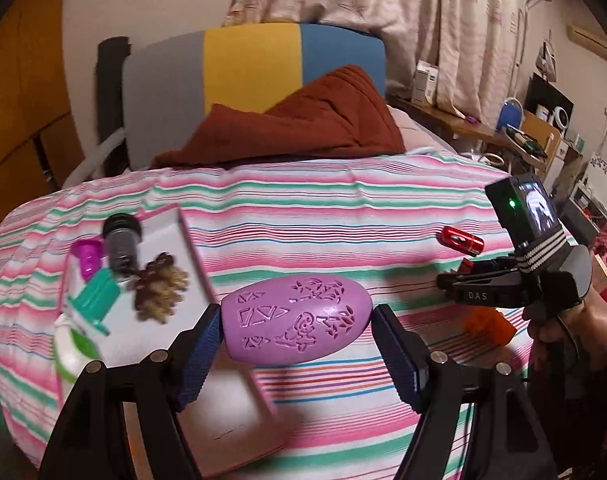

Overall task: Organize rigid objects
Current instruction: 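Carry the purple soap into the tray and open the left tool while the right tool holds the red brick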

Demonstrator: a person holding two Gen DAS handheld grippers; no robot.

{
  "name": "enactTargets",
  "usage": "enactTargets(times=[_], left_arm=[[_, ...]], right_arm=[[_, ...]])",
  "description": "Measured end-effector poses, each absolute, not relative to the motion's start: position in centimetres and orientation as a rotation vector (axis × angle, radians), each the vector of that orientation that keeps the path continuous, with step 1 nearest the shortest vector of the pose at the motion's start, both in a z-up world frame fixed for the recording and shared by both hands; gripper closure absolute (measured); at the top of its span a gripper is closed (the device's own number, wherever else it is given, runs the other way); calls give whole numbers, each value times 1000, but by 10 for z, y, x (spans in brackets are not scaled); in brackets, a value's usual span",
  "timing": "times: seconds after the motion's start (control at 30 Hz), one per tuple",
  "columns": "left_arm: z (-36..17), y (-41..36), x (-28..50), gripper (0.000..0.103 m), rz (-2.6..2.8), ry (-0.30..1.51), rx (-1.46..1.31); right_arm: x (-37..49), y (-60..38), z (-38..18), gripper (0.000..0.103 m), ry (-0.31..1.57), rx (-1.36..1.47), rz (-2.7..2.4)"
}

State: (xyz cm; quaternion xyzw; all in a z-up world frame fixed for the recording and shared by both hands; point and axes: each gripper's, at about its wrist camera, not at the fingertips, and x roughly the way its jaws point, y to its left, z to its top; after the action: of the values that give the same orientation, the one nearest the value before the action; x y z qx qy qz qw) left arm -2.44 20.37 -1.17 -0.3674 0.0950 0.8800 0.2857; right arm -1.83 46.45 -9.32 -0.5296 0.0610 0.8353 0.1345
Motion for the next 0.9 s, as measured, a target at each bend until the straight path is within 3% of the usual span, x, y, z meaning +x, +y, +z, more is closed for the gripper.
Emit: enactTargets(times=[0.9], left_arm=[[-24, 76, -46, 27, 2450, 33, -1143]], right_arm=[[-18, 457, -96, 55, 126, -1531, 2417]])
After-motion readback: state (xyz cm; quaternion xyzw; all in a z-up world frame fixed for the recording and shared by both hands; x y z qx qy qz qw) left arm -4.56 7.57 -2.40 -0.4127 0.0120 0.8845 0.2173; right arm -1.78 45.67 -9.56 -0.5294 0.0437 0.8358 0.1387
